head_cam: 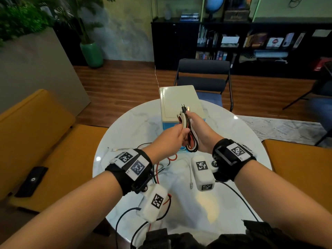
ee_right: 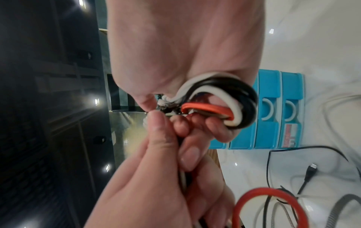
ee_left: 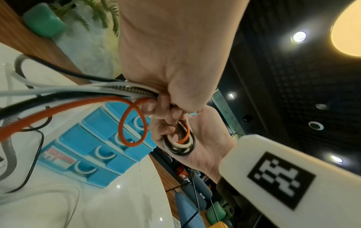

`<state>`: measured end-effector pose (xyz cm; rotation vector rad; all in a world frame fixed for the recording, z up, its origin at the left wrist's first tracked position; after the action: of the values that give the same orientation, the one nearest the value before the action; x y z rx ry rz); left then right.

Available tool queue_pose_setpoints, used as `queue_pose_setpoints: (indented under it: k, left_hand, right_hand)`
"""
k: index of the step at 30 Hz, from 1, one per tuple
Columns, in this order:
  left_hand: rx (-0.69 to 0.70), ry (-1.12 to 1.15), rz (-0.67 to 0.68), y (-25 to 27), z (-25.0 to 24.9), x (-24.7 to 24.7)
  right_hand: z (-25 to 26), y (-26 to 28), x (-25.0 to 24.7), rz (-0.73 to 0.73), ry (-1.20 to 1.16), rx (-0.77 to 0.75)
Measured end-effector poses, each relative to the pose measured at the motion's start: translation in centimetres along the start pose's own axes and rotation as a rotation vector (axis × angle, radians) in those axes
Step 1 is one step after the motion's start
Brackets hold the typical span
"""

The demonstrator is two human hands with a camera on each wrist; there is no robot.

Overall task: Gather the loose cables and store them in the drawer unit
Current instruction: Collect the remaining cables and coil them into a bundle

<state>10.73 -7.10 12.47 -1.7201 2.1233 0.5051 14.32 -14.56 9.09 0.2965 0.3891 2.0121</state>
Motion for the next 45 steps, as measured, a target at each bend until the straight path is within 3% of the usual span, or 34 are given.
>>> queue_pose_setpoints:
  k: [4, 8, 13, 15, 18, 20, 23, 27, 30, 39, 42, 45]
  left_hand:
    - [0.027, -0.289, 0.037, -0.1, -0.6, 0.1]
    - [0.007, -0.588, 0.084, -0.4, -0.3, 0.6]
    - [-0.01, -0.692, 0.186, -0.6, 0.2, 1.4]
    - [-0.041, -0.58, 0.21, -0.5, -0.2, 1.1]
    - [-0.167, -0.167, 0.324, 0.2, 0.1, 1.0]
    - [-0.247, 0.084, 0.438, 1.2, 0.6, 1.5]
    - [-0.221, 0.213, 0.512, 2.2, 1.6, 2.3]
    - [-0.139, 0.167, 0.487, 2.5, 4.0, 3.2]
    - [-0.161, 0.043, 0.472, 3.0, 7.0, 3.4]
    - [-0.177, -0.284, 0.259, 3.1, 12.4, -1.4]
    - [-0.29, -0.438, 0.22, 3.5, 14.8, -4.2]
    - [-0.324, -0.415, 0.152, 3.3, 16.2, -5.9]
  right_hand:
    - [0.1, 0.1, 0.6, 0.038, -0.071, -0.029]
    - [-0.2, 0.1, 0.8, 0.069, 0.059, -0.03]
    - [-0.4, -0.4, 0.5, -0.016, 0.14, -0.026]
    - [-0.3, -0.4, 0.3, -0.065, 0.174, -0.056]
    - [-0.2, -0.9, -0.3, -0.171, 0.178, -0.106]
    - [0.0, -1.1, -0.9, -0.228, 0.091, -0.135]
    - [0.6, -1.1, -1.6, -0.244, -0.114, -0.176]
    - [1.6, -0.6, -1.2, -0.195, -0.446, -0.206]
    - [2.1, -0.2, -1.2, -0.211, -0.569, -0.231]
    - [3.3, 0.9, -1.8, -0.183, -0.589, -0.279]
    - [4.9, 1.4, -3.0, -0.218, -0.567, -0.326]
    - [5.9, 1.9, -3.5, -0.26, -0.541, -0.347]
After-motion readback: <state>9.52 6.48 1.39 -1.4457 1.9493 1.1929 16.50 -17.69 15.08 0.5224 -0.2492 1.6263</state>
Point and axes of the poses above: each hand's wrist, its own y-axis away from the middle knuckle, its own x-axis out of the palm, z = x × y, the point moved 7 cm from there along -y, towards the middle knuckle, and after that the axes turned 13 degrees about y, right-handed, at the moved point
